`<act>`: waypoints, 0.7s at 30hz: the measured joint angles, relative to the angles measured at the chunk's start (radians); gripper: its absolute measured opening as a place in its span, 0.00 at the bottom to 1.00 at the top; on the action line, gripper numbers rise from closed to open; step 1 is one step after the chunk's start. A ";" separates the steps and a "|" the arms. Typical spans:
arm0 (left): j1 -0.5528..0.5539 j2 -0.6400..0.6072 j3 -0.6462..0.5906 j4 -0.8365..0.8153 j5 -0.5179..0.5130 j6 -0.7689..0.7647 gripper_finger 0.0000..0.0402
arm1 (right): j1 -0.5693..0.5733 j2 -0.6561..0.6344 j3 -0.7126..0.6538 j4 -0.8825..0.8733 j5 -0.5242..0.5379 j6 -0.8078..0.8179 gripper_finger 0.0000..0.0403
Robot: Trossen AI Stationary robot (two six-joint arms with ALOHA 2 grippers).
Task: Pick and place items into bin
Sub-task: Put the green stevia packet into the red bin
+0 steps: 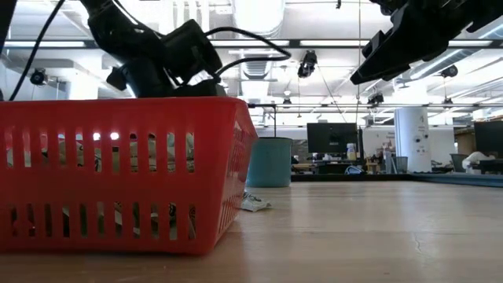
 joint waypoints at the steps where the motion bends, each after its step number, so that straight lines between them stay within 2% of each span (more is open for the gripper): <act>1: 0.000 0.007 0.004 0.006 0.001 -0.001 0.31 | 0.000 0.000 0.000 0.003 0.000 -0.005 0.26; 4: 0.003 0.030 0.017 0.007 0.006 -0.002 0.33 | 0.000 0.000 0.000 0.010 0.000 -0.018 0.26; 7: 0.011 0.036 0.022 0.005 0.007 -0.007 0.29 | 0.000 0.000 0.000 0.023 0.001 -0.038 0.27; 15: 0.023 0.016 0.028 -0.015 -0.025 -0.005 0.02 | 0.000 0.000 0.000 0.021 0.004 -0.042 0.27; 21: 0.024 -0.009 0.028 -0.009 -0.097 -0.006 0.00 | 0.000 0.001 -0.001 0.021 0.010 -0.042 0.26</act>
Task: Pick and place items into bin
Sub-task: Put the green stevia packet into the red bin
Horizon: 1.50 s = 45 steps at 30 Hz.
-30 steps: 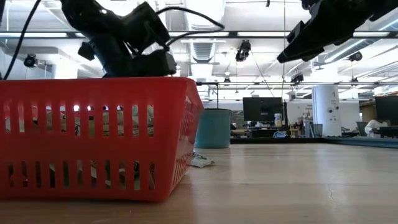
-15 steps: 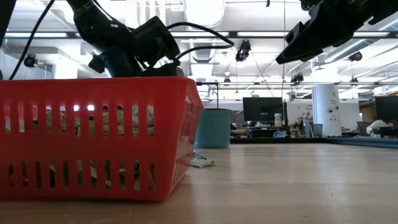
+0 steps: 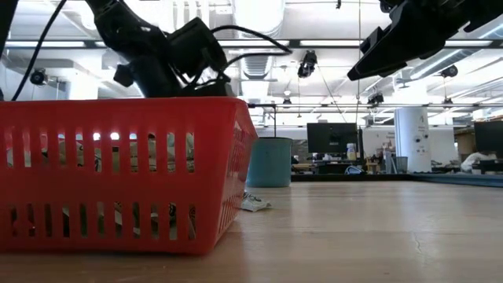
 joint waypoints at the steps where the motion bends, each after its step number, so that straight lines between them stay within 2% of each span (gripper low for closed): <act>1: 0.000 -0.008 0.001 0.000 -0.002 0.000 0.00 | 0.000 0.001 0.000 0.000 0.000 0.000 0.27; 9: -0.041 -0.162 0.001 -0.060 0.026 -0.003 0.00 | 0.000 0.001 -0.006 0.006 0.002 0.000 0.27; 17: -0.190 -0.336 -0.001 -0.100 0.238 -0.003 0.00 | 0.000 0.001 -0.088 0.178 0.001 -0.048 0.27; 20: -0.265 -0.362 -0.001 -0.097 0.272 -0.003 0.00 | -0.003 0.001 -0.131 0.288 0.001 -0.087 0.27; 27: -0.374 -0.322 -0.001 -0.041 0.271 -0.063 0.00 | -0.016 0.001 -0.178 0.415 0.000 -0.153 0.27; 35: -0.369 -0.193 -0.001 -0.037 0.225 -0.206 0.00 | -0.029 0.001 -0.179 0.409 0.000 -0.148 0.27; 41: -0.369 -0.137 -0.001 -0.045 0.226 -0.376 0.00 | -0.029 0.001 -0.179 0.408 0.000 -0.146 0.27; 45: -0.377 -0.138 0.000 -0.045 0.225 -0.421 0.07 | -0.029 0.011 -0.179 0.415 0.000 -0.126 0.27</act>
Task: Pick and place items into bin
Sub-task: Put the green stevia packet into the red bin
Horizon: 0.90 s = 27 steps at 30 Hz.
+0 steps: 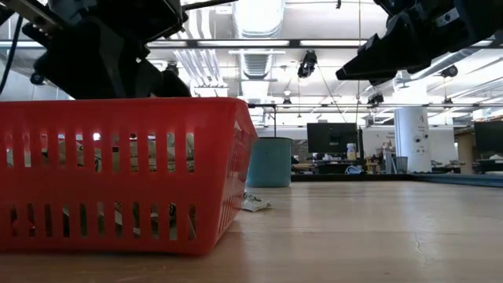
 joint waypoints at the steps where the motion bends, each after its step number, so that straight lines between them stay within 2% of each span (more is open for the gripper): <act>1: -0.003 -0.003 0.000 0.000 0.000 -0.002 0.11 | 0.000 0.006 0.000 0.001 0.000 0.012 0.27; 6: -0.005 -0.011 0.002 0.002 0.002 -0.003 0.29 | -0.002 0.080 0.000 0.029 -0.001 0.029 0.27; 14: -0.005 -0.011 0.002 -0.017 0.002 -0.003 0.52 | -0.055 0.316 0.028 0.257 -0.041 -0.069 0.27; 19: -0.005 -0.016 0.002 -0.081 0.029 -0.056 0.59 | -0.105 0.423 0.100 0.255 -0.133 -0.093 0.27; 24: -0.006 -0.029 0.009 -0.087 0.108 -0.101 0.60 | -0.138 0.483 0.157 0.255 -0.276 -0.112 0.27; 27: -0.017 -0.036 0.007 -0.090 0.108 -0.126 0.60 | -0.140 0.496 0.176 0.248 -0.300 -0.102 0.27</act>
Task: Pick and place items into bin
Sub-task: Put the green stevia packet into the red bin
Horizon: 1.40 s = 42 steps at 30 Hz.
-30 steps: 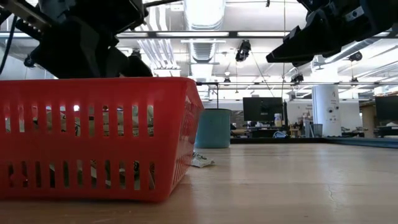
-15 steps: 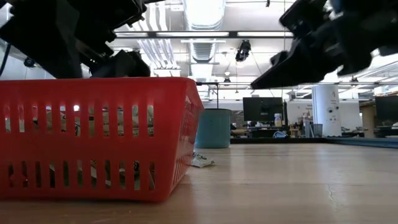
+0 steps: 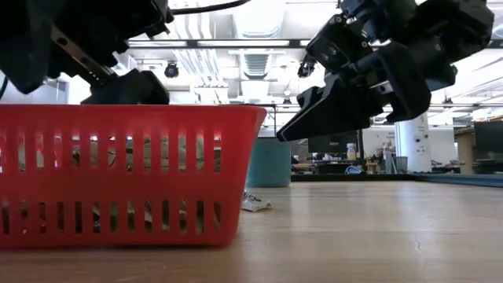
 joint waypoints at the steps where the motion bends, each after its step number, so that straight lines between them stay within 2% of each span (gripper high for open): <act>1: -0.003 -0.001 0.000 0.000 -0.005 -0.006 0.60 | 0.000 -0.001 0.005 -0.016 -0.001 0.000 0.27; 5: -0.011 -0.002 -0.002 -0.063 -0.024 -0.040 0.60 | 0.000 -0.005 0.020 -0.076 -0.001 0.022 0.27; 13: -0.012 -0.002 0.001 -0.169 -0.073 -0.104 0.60 | 0.000 -0.016 0.023 -0.089 -0.001 0.030 0.27; 22: -0.027 -0.005 0.011 -0.234 -0.055 -0.135 0.60 | 0.001 -0.018 0.023 -0.092 -0.001 0.030 0.27; 31: -0.095 -0.008 0.055 -0.236 -0.036 -0.203 0.60 | 0.000 -0.015 0.023 -0.091 0.000 0.030 0.27; 36: -0.119 -0.008 0.078 -0.253 -0.037 -0.241 0.60 | 0.000 0.014 0.035 -0.069 0.000 0.030 0.27; 42: -0.126 -0.051 0.111 -0.254 -0.097 -0.210 0.60 | 0.001 0.100 0.126 -0.068 -0.056 0.008 0.35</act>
